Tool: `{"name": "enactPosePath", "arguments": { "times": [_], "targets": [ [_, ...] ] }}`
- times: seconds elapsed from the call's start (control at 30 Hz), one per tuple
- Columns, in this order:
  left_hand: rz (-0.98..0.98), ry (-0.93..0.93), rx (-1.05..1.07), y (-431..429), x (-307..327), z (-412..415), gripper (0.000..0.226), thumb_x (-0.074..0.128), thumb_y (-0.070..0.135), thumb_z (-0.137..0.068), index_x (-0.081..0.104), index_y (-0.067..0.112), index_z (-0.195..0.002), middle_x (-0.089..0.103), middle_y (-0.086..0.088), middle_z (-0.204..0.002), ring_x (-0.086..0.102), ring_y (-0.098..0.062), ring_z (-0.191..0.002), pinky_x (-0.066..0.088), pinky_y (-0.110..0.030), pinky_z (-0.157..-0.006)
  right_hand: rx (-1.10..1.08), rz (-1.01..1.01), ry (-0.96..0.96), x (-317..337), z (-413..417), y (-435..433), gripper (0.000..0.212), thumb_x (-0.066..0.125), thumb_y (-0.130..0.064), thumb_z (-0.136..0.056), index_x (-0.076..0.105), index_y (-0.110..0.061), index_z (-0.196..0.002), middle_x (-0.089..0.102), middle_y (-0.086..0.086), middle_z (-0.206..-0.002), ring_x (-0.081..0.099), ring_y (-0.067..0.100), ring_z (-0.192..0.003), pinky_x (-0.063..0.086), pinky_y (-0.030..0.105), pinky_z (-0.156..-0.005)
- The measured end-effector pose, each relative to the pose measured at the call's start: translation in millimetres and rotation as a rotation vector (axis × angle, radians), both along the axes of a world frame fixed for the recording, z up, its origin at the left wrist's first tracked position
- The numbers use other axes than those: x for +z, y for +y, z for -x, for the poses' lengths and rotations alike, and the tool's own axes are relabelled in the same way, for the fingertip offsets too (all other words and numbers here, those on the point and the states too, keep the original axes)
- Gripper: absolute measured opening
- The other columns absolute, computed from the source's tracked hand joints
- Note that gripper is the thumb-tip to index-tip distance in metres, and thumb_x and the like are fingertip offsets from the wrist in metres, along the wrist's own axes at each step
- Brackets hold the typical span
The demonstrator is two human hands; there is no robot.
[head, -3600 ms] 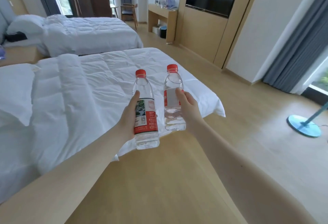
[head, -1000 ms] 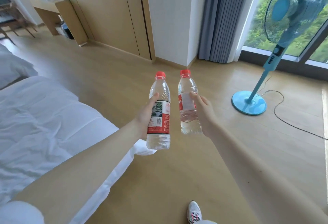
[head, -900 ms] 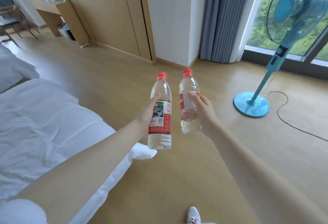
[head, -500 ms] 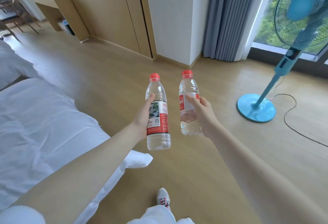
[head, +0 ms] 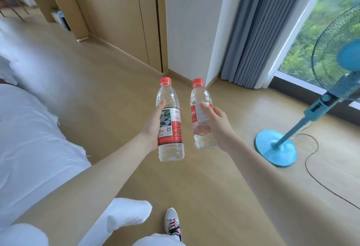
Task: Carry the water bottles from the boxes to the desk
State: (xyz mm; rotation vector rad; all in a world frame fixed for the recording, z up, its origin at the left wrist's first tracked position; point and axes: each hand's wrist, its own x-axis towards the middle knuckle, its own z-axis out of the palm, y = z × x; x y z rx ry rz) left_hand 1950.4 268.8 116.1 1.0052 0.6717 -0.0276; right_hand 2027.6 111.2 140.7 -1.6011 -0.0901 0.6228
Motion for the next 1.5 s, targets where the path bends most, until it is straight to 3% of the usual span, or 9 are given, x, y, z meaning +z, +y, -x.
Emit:
{"name": "enactPosePath", "arguments": {
  "times": [0.5, 0.8, 1.1, 1.5],
  "targets": [
    [-0.021, 0.043, 0.224, 150, -4, -84, 0.054, 0.05, 0.064, -0.087, 0.062, 0.011, -0.091, 0.064, -0.006, -0.07, 0.062, -0.021, -0.058, 0.053, -0.031, -0.062, 0.24, -0.013, 0.017, 1, -119, 167, 0.034, 0.055, -0.037, -0.096, 0.056, -0.006, -0.108, 0.064, -0.007, -0.054, 0.062, 0.012, -0.046, 0.049, 0.02, -0.048],
    [-0.076, 0.118, 0.45, 213, -5, -165, 0.052, 0.049, 0.062, -0.088, 0.061, 0.012, -0.09, 0.064, -0.007, -0.068, 0.063, -0.021, -0.056, 0.054, -0.03, -0.061, 0.432, -0.04, -0.001, -2, -231, 258, 0.04, 0.058, -0.04, -0.094, 0.057, -0.005, -0.113, 0.067, -0.001, -0.068, 0.065, 0.014, -0.052, 0.05, 0.024, -0.053],
    [-0.08, 0.166, 0.589, 255, 8, -260, 0.051, 0.049, 0.061, -0.089, 0.061, 0.011, -0.091, 0.064, -0.007, -0.068, 0.062, -0.02, -0.055, 0.054, -0.028, -0.059, 0.529, -0.112, 0.073, 5, -343, 322, 0.032, 0.056, -0.035, -0.096, 0.056, -0.005, -0.106, 0.064, 0.0, -0.068, 0.061, 0.01, -0.049, 0.049, 0.018, -0.048],
    [-0.062, 0.161, 0.704, 349, -2, -288, 0.049, 0.051, 0.06, -0.089, 0.061, 0.012, -0.097, 0.064, -0.006, -0.068, 0.063, -0.02, -0.057, 0.055, -0.028, -0.058, 0.67, -0.098, 0.119, -7, -377, 434, 0.025, 0.056, -0.031, -0.096, 0.052, -0.006, -0.098, 0.056, 0.005, -0.071, 0.055, 0.009, -0.044, 0.042, 0.016, -0.043]
  ]
}}
